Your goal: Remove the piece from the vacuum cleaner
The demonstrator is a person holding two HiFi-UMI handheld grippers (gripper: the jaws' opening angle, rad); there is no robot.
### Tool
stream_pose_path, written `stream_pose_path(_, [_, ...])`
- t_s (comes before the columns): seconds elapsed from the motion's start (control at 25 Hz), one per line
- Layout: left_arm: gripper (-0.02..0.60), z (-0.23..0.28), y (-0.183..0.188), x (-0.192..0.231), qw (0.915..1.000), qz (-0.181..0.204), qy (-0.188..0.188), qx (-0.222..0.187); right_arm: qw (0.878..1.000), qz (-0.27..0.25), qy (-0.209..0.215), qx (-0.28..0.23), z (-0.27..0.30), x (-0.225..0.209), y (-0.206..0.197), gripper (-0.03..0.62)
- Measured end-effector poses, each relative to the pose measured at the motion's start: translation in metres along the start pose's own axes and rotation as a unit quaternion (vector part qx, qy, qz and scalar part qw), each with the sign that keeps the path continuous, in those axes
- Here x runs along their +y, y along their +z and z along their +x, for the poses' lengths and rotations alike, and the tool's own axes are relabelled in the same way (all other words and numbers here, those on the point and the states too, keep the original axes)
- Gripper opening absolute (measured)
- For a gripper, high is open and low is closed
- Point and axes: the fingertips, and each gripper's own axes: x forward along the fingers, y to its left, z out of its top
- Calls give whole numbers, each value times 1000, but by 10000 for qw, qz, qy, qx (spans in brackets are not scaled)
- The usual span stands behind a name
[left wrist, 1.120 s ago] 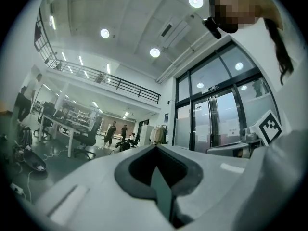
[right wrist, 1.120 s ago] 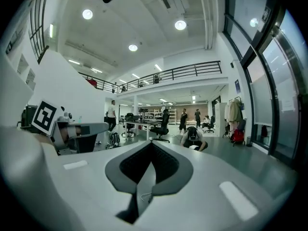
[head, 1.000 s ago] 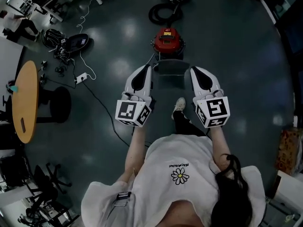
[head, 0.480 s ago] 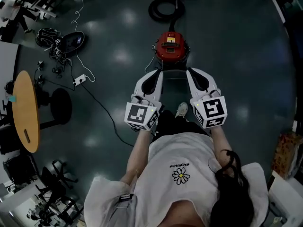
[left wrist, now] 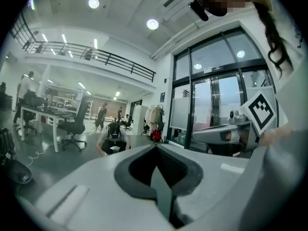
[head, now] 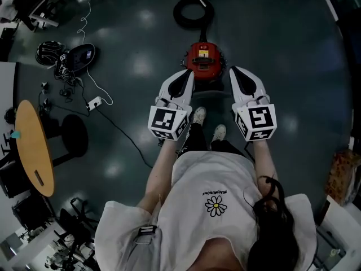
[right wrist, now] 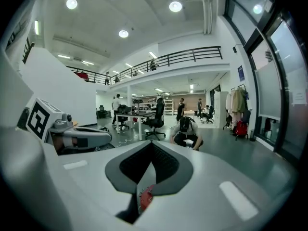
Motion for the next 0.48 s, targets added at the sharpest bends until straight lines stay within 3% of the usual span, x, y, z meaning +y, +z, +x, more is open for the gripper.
stream_pose_path(0.12, [0,24,-20,18,9992,179,-125,342,9995,-195,-231,58,14,-25,-10,23])
stream_pose_path(0.28, [1,67,-100,56,9928,344,-280,1109,9981,-385,-426,227,42,-66,-51,24])
stream_pose_path(0.36, [2,101,-155,77,9848,438,-511,1602,9977,-527,-272,322,64,-78,-81,25])
stream_pose_path(0.44, [0,125,-216,90,9707,603,-720,2211,9957,-576,176,707,78,-71,-126,31])
stream_pose_path(0.48, [1,135,-247,95,9615,736,-819,2517,9929,-542,450,961,84,-64,-153,123])
